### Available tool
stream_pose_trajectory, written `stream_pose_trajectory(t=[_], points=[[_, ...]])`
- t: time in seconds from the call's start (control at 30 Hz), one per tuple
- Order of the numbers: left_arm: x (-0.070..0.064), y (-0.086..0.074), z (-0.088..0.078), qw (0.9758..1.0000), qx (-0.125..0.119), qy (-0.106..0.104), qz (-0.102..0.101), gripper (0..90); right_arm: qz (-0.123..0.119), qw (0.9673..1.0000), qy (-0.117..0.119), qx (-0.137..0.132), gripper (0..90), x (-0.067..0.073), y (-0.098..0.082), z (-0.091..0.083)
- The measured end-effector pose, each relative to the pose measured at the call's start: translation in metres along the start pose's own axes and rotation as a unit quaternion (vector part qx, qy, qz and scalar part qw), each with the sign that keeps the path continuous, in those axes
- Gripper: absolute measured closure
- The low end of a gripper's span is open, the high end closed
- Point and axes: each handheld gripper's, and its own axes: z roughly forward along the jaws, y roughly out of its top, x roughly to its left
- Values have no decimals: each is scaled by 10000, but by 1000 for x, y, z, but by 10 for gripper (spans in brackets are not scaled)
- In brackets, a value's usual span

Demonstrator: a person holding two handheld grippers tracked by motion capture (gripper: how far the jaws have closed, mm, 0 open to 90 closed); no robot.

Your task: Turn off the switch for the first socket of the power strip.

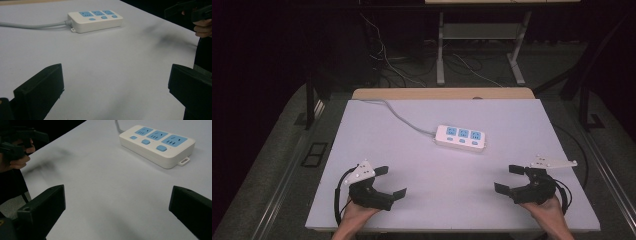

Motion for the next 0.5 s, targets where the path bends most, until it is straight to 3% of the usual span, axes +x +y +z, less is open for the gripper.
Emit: stream_pose_trajectory(t=[0.5], points=[[0,-1,2,9999,101,-21,8,0,26,9999,0,115,5,-1,-1,0]])
